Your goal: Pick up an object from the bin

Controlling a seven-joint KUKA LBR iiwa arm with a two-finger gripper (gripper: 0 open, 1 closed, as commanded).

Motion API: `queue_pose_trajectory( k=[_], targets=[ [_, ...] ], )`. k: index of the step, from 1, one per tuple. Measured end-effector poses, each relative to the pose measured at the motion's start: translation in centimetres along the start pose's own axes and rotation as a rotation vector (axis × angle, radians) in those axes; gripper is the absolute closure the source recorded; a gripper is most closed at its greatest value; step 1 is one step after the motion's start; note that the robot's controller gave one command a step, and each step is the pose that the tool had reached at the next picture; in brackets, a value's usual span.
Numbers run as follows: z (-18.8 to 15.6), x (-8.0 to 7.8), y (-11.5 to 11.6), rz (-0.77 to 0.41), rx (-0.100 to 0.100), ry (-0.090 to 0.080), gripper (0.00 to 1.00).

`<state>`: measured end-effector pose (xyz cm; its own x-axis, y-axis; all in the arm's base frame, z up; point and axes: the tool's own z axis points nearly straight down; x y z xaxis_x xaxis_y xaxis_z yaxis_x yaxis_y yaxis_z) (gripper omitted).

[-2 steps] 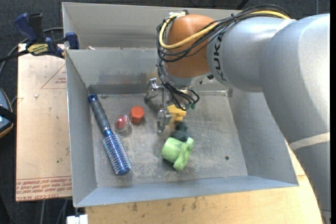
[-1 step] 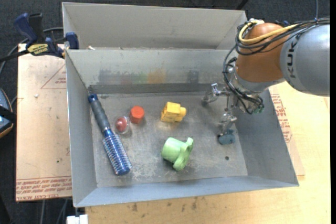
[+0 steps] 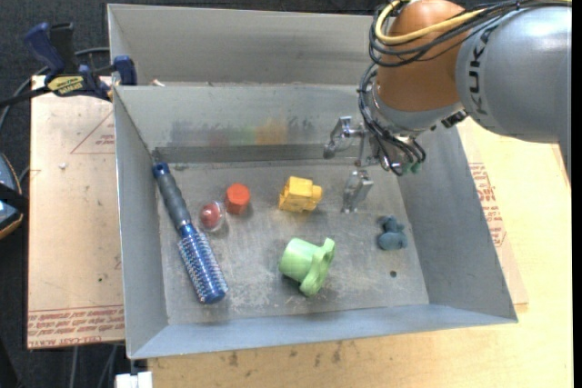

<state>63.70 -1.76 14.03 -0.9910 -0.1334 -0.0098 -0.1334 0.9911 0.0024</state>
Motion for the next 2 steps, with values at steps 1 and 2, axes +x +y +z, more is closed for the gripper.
queue_pose_trajectory(
  k=[1,2],
  targets=[
    [6.28,-0.79,5.84,-0.220,0.003,0.005,0.00],
    [5.94,-0.98,5.75,-0.217,0.002,0.000,1.00]
  ],
)
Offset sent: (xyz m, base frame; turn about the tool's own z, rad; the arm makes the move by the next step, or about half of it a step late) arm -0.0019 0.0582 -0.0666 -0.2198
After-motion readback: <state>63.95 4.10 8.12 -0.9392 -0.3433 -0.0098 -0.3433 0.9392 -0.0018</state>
